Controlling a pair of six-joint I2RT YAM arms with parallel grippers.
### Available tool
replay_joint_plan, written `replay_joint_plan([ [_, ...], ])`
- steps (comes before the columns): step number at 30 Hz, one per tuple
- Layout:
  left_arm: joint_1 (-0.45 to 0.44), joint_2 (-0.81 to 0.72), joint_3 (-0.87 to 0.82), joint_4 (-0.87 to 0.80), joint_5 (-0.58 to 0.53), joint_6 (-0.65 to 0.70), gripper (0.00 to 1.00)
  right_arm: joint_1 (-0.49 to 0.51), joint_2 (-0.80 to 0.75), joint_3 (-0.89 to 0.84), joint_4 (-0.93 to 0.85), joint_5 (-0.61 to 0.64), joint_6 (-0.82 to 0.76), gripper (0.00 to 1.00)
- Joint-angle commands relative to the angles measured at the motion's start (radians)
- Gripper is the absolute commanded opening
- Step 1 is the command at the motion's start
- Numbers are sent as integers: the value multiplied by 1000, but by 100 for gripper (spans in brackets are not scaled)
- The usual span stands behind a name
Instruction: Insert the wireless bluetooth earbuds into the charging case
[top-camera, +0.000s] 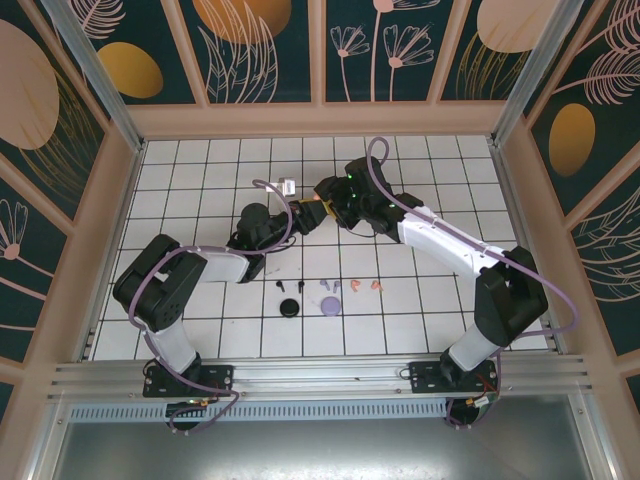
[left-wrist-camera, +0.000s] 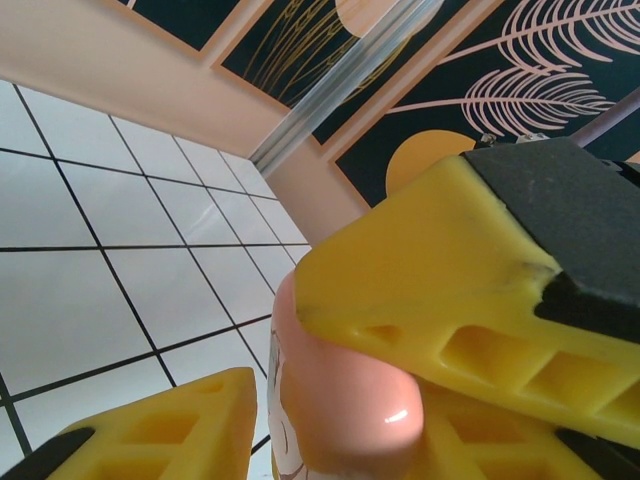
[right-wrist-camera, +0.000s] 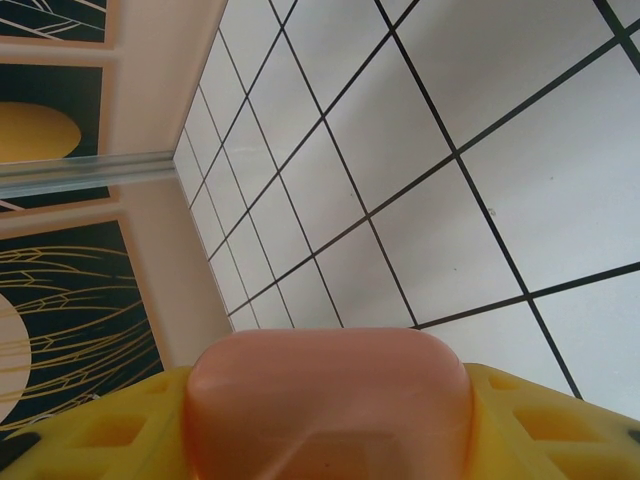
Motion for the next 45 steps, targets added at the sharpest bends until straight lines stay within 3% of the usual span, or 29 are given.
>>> replay_joint_plan([
  [1,-3,7,11,43,0,11,42,8,-38,-13,34,8,20,46],
  [15,-3,-23,-36,54,-9,10,54,6,-29,-9,39,14,23,46],
  [29,-3,-22,-7,42,-12,17,41,7,-45,-27,43,11,25,46],
  [38,-3,-20,8,46,-4,8,17,11,-57,-34,54,10,28,47],
  [40,-2,-21,8,48,0,2,11,11,-58,-28,56,11,25,54],
  [43,-3,-21,12,42,8,-1,0,2,-59,-11,55,14,8,76],
  [45,-3,-23,17,31,14,-1,0,-9,-66,5,41,18,-12,84],
])
